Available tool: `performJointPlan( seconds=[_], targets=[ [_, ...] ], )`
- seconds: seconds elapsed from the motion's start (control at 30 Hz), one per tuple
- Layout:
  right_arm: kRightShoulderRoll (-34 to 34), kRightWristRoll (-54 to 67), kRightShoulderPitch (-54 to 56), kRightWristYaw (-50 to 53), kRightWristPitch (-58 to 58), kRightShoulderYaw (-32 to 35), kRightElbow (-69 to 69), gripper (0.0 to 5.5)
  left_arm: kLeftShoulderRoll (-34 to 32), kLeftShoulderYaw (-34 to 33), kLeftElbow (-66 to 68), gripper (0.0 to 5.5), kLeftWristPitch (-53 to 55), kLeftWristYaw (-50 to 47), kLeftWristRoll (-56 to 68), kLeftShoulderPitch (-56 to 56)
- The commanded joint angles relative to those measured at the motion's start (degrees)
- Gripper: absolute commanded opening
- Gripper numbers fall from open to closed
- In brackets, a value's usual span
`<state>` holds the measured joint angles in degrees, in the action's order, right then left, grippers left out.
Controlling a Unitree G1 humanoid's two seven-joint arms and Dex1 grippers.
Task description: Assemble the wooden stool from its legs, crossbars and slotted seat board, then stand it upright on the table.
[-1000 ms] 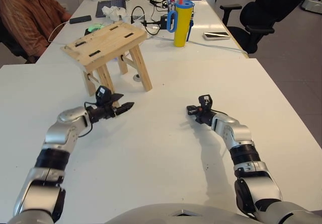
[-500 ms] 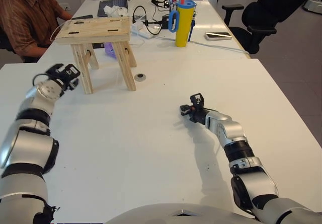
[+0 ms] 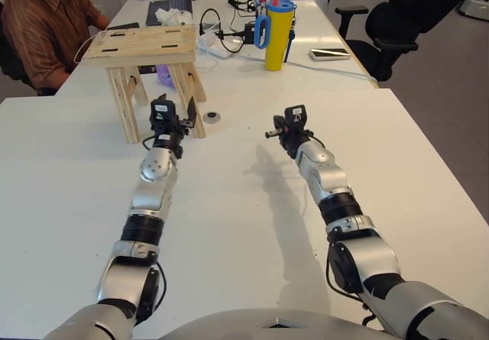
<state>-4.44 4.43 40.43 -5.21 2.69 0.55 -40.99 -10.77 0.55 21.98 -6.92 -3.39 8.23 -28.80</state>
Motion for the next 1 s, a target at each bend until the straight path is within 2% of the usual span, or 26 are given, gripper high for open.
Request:
performJointPlan(
  seconds=[0.03,0.2,0.47,0.73,1.0],
  targets=[
    [2.58,-0.42,0.11,2.82,-6.21,1.46,-4.20,0.00,1.36,-2.27,2.05,3.55,-1.81,-0.97,-1.25,-1.96],
    [4.19,-1.17,0.47,2.52,-12.91,1.65,-8.61,0.00,4.02,0.03,4.71,3.55,-5.89,-1.82,-6.14,-1.98],
    [7.22,-0.83,-0.27,-0.38,-20.77,2.35,-16.60,0.00,7.77,-0.06,12.39,3.55,-12.90,-7.25,-11.29,-5.40],
    [3.77,-2.47,4.09,1.03,-23.50,3.85,-23.43,0.00,7.46,0.65,18.31,3.55,-17.66,-10.63,-16.34,-10.81],
    [0.36,-4.17,6.54,1.69,-25.44,3.89,-26.19,0.00,10.25,0.57,24.66,3.55,-19.98,-11.46,-16.06,-11.55]
  ],
)
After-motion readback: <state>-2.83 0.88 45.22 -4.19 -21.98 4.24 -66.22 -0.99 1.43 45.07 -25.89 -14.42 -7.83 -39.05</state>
